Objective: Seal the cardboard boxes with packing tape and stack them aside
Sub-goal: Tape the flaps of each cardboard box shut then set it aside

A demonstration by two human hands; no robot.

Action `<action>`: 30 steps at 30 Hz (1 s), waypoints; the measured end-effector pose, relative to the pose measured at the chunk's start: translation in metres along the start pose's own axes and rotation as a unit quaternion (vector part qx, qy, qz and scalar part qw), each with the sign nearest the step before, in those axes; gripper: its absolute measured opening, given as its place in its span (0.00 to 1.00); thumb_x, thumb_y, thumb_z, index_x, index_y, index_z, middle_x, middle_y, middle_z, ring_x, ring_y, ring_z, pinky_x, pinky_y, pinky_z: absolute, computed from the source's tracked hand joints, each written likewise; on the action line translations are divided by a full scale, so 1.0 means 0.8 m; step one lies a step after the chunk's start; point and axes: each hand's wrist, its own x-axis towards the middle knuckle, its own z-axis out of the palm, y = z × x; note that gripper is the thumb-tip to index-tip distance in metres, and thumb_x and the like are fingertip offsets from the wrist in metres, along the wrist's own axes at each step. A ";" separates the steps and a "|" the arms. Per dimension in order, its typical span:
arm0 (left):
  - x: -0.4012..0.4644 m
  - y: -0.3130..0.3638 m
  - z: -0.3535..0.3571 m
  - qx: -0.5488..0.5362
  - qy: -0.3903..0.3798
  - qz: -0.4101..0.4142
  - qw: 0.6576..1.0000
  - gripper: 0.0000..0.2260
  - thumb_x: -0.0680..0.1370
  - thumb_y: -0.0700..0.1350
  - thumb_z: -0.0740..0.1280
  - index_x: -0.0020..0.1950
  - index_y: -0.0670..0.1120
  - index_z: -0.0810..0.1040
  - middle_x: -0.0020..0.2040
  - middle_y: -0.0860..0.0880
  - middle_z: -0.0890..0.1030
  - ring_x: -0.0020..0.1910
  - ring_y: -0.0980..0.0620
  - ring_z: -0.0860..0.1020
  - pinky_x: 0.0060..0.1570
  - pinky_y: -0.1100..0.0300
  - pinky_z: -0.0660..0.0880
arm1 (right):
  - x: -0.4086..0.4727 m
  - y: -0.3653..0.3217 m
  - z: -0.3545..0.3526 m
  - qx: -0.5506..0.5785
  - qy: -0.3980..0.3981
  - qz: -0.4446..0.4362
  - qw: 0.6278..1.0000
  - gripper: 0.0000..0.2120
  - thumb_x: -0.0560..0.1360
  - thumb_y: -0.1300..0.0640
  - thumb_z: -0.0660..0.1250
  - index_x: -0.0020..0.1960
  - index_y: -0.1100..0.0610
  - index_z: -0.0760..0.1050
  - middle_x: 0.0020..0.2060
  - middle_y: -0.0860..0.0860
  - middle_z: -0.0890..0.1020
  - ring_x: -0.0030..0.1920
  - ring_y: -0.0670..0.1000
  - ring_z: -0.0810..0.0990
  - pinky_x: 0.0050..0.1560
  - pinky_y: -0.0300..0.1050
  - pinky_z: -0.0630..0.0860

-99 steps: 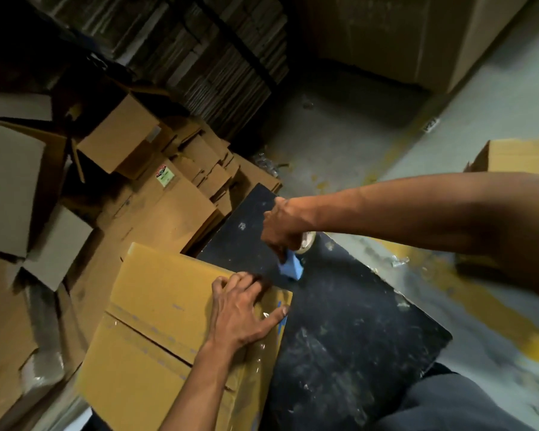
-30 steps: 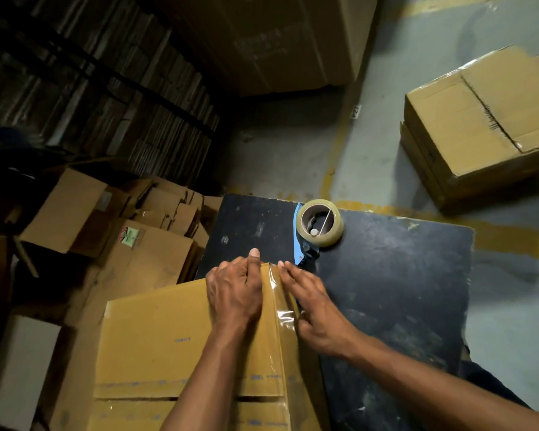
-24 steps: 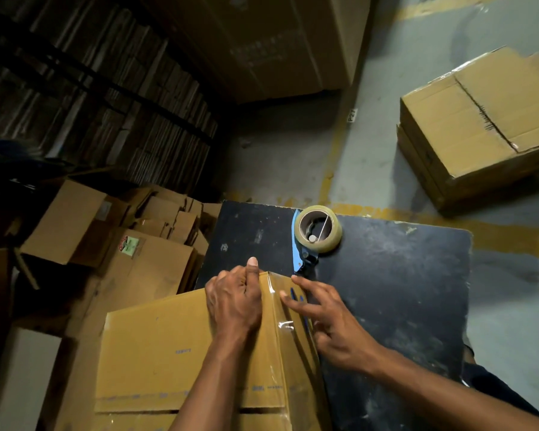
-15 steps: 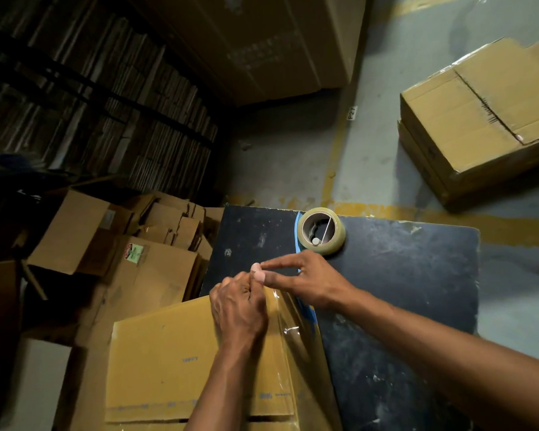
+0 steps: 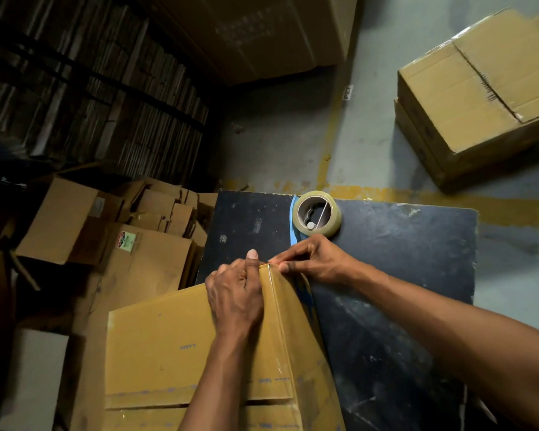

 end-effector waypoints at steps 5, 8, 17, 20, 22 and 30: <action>-0.032 -0.038 -0.017 0.007 -0.020 0.050 0.999 0.28 0.84 0.63 0.48 0.45 0.55 0.84 0.37 0.55 0.77 0.42 0.55 0.75 0.57 0.48 0.70 | -0.024 0.010 0.035 -0.045 -0.038 0.039 0.998 0.12 0.80 0.49 0.72 0.61 0.49 0.85 0.55 0.44 0.87 0.59 0.45 0.83 0.65 0.56 0.79; -0.063 -0.075 -0.025 0.000 0.003 0.053 0.999 0.26 0.86 0.59 0.50 0.42 0.51 0.83 0.35 0.55 0.76 0.39 0.54 0.74 0.51 0.45 0.73 | -0.026 0.005 0.081 -0.044 -0.069 0.033 0.996 0.20 0.76 0.39 0.73 0.63 0.47 0.84 0.56 0.43 0.86 0.59 0.43 0.83 0.64 0.54 0.80; -0.069 -0.100 -0.021 -0.024 0.032 0.076 0.996 0.25 0.86 0.55 0.53 0.43 0.48 0.85 0.36 0.52 0.79 0.39 0.52 0.76 0.51 0.48 0.73 | -0.017 0.046 0.095 -0.216 -0.111 -0.038 0.969 0.40 0.63 0.37 0.80 0.71 0.49 0.77 0.58 0.44 0.84 0.58 0.43 0.82 0.58 0.45 0.80; -0.071 -0.094 -0.025 -0.041 0.038 0.075 0.996 0.26 0.86 0.57 0.51 0.47 0.47 0.85 0.39 0.50 0.81 0.42 0.51 0.77 0.53 0.44 0.74 | -0.034 0.044 0.101 -0.260 -0.141 -0.059 0.953 0.53 0.66 0.35 0.79 0.83 0.42 0.55 0.74 0.50 0.74 0.73 0.49 0.73 0.73 0.48 0.72; -0.076 -0.093 -0.025 -0.050 0.068 0.077 0.993 0.24 0.86 0.57 0.51 0.56 0.47 0.84 0.49 0.47 0.84 0.50 0.50 0.77 0.57 0.43 0.74 | -0.038 0.027 0.117 -0.254 -0.131 -0.076 0.955 0.55 0.68 0.33 0.76 0.83 0.40 0.46 0.77 0.54 0.71 0.75 0.53 0.71 0.74 0.51 0.70; -0.163 -0.106 -0.045 -0.037 0.188 0.060 0.980 0.17 0.84 0.49 0.62 0.70 0.44 0.78 0.67 0.44 0.80 0.66 0.48 0.74 0.66 0.45 0.72 | -0.022 -0.001 0.128 -0.378 -0.130 -0.128 0.908 0.48 0.65 0.32 0.77 0.79 0.46 0.64 0.48 0.50 0.80 0.46 0.52 0.80 0.45 0.43 0.69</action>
